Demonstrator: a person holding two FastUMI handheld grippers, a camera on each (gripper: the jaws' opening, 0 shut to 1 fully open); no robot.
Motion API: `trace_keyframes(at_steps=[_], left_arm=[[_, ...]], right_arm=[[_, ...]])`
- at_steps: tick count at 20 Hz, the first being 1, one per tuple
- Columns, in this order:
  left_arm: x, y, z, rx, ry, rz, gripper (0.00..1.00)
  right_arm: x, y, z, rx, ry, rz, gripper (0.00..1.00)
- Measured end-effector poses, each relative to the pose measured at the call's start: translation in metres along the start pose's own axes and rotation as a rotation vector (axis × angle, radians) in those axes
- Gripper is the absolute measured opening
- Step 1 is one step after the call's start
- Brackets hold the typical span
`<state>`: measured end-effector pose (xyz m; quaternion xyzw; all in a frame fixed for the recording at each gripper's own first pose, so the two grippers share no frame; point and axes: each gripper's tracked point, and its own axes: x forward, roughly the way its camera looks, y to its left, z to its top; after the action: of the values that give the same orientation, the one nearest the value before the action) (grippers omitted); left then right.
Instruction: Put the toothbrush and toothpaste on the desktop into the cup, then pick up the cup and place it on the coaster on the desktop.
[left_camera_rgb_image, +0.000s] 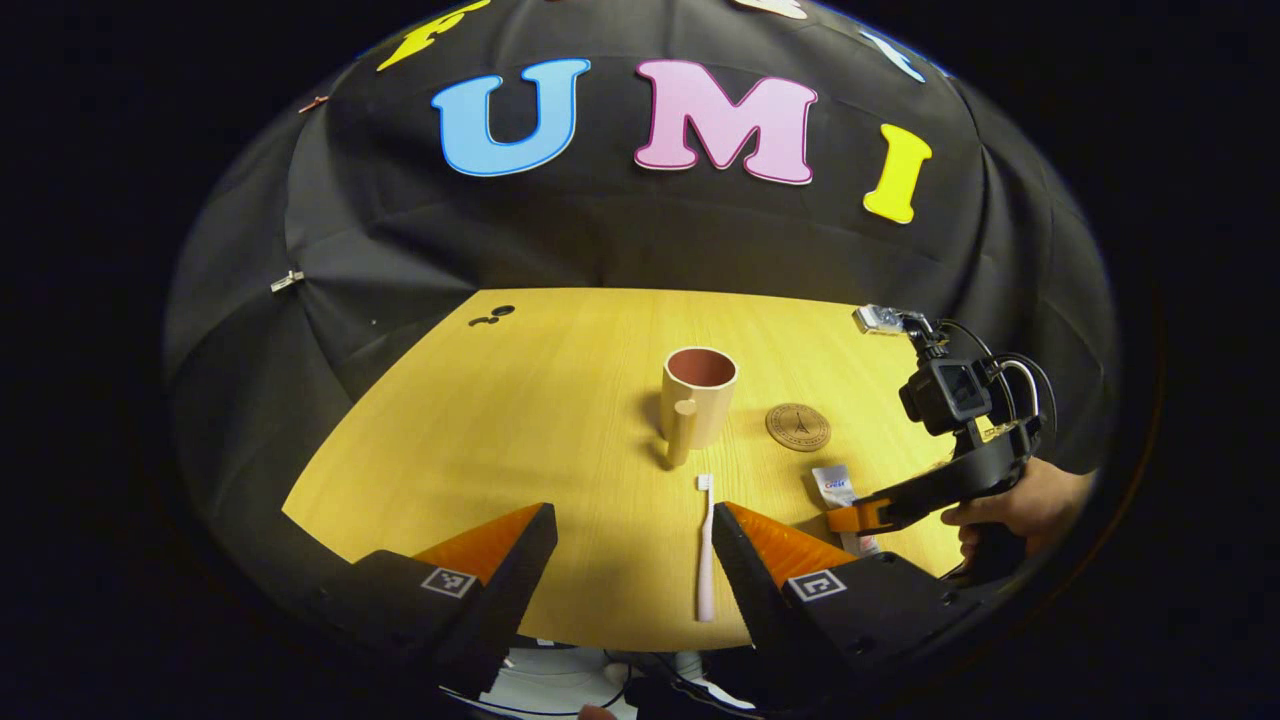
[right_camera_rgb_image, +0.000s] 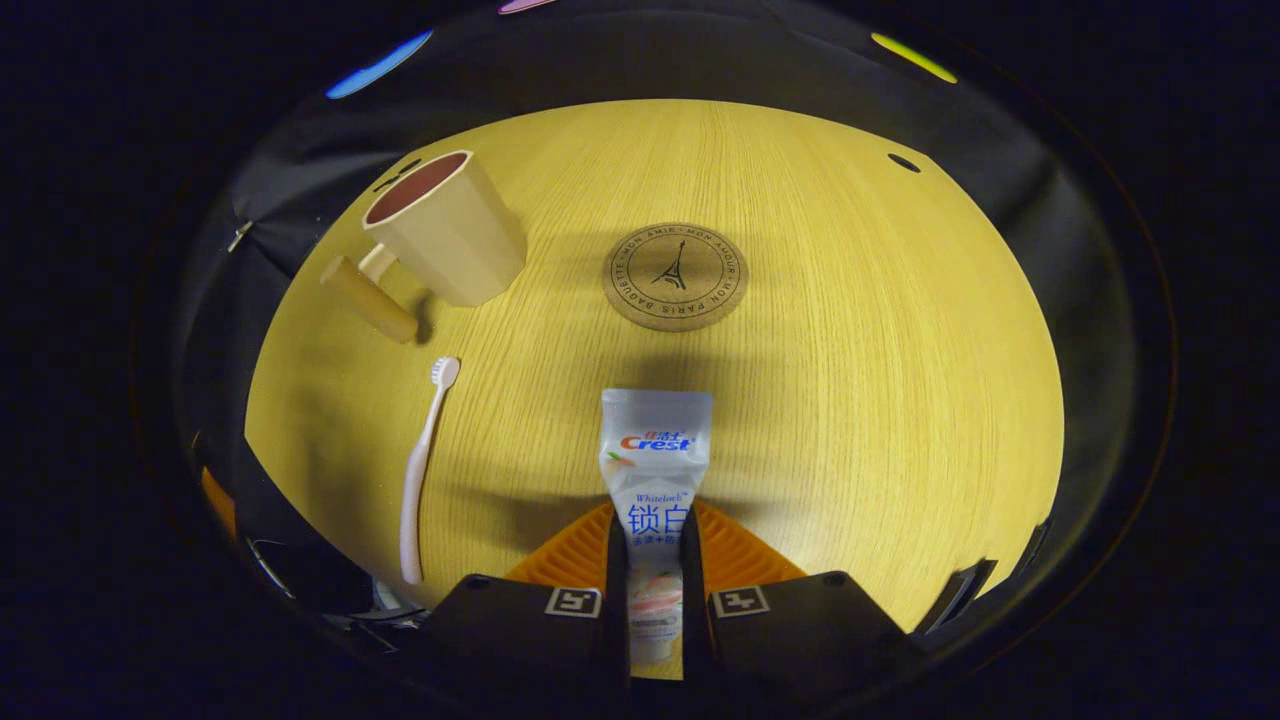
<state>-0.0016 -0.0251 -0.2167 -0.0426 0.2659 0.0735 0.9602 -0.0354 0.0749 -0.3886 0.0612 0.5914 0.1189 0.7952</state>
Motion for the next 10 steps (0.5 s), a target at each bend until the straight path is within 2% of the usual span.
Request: trace_keyframes(at_steps=[2,6,10], left_arm=[[0.009,-0.010,-0.004,-0.005,0.022,-0.010,0.97],[0.030,-0.041,-0.019,-0.061,0.110,-0.077,0.96],[0.059,-0.057,-0.035,-0.078,0.201,-0.088,0.96]], right_arm=[[-0.007,0.003,0.004,0.036,-0.039,0.071,0.22],[-0.038,-0.002,0.023,0.022,-0.138,0.154,0.22],[-0.060,-0.021,0.027,0.032,-0.156,0.182,0.22]])
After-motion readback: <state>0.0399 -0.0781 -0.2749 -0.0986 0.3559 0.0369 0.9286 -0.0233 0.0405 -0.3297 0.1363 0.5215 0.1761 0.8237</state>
